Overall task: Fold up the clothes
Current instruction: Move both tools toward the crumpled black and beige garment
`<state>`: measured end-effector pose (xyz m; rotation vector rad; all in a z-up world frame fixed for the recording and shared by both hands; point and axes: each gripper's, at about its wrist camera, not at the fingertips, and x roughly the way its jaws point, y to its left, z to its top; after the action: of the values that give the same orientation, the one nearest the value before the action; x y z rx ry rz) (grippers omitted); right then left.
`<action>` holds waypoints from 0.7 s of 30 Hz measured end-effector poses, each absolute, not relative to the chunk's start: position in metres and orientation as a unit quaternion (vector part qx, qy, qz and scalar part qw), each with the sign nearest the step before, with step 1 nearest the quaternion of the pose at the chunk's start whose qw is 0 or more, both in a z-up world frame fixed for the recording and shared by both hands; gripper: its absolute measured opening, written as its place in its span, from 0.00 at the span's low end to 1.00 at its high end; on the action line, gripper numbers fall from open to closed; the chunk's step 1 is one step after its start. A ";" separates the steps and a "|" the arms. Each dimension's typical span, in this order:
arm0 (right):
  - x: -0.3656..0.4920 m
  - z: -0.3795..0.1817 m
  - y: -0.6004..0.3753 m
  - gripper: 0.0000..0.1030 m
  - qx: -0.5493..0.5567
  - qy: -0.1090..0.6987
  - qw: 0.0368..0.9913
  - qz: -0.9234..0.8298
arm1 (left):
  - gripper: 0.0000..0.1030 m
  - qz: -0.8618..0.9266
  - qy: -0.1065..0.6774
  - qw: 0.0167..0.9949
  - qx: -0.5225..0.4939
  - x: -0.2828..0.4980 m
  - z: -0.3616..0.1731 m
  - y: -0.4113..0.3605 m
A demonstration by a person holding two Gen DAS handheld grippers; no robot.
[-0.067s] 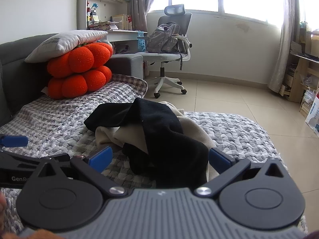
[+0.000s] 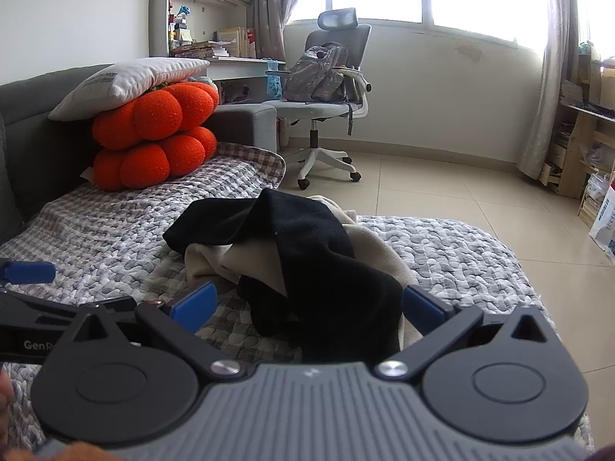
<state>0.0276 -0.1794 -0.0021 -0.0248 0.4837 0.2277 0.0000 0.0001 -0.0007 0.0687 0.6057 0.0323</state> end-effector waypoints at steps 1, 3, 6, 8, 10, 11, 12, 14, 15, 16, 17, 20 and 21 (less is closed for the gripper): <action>0.028 -0.002 -0.179 1.00 -0.012 0.239 0.964 0.112 | 1.00 0.016 0.298 0.954 0.033 0.000 -0.001 0.000; 0.027 -0.002 -0.179 1.00 -0.012 0.239 0.965 0.111 | 1.00 0.015 0.299 0.954 0.031 0.000 -0.002 0.000; 0.027 -0.002 -0.178 1.00 -0.011 0.240 0.965 0.109 | 1.00 0.014 0.300 0.954 0.028 0.000 -0.003 0.000; 0.027 -0.002 -0.177 1.00 -0.011 0.240 0.965 0.107 | 1.00 0.013 0.300 0.953 0.026 0.000 -0.004 0.001; 0.027 -0.002 -0.177 1.00 -0.010 0.240 0.965 0.106 | 1.00 0.012 0.302 0.953 0.025 0.001 -0.004 0.001; 0.027 -0.002 -0.176 1.00 -0.010 0.240 0.965 0.105 | 1.00 0.012 0.303 0.953 0.024 0.001 -0.004 0.001; 0.027 -0.002 -0.176 1.00 -0.010 0.240 0.965 0.105 | 1.00 0.012 0.304 0.952 0.024 0.001 -0.003 0.000; 0.026 -0.002 -0.175 1.00 -0.010 0.240 0.965 0.103 | 1.00 0.011 0.307 0.951 0.023 0.002 -0.003 0.000; 0.026 -0.002 -0.176 1.00 -0.011 0.241 0.965 0.105 | 1.00 0.011 0.308 0.951 0.023 0.002 -0.003 0.000; 0.026 -0.002 -0.176 1.00 -0.012 0.241 0.965 0.106 | 1.00 0.011 0.308 0.951 0.023 0.002 -0.003 0.001; 0.026 -0.002 -0.177 1.00 -0.014 0.241 0.964 0.107 | 1.00 0.012 0.308 0.951 0.023 0.002 -0.003 0.001; 0.027 -0.002 -0.178 1.00 -0.016 0.242 0.964 0.110 | 1.00 0.010 0.311 0.950 0.023 0.003 -0.004 0.001; 0.026 -0.002 -0.177 1.00 -0.017 0.242 0.964 0.111 | 1.00 0.010 0.312 0.950 0.023 0.003 -0.003 0.001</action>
<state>0.0265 -0.1772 -0.0022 -0.0349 0.4901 0.2241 0.0028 0.0010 -0.0033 0.0460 0.6352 0.0196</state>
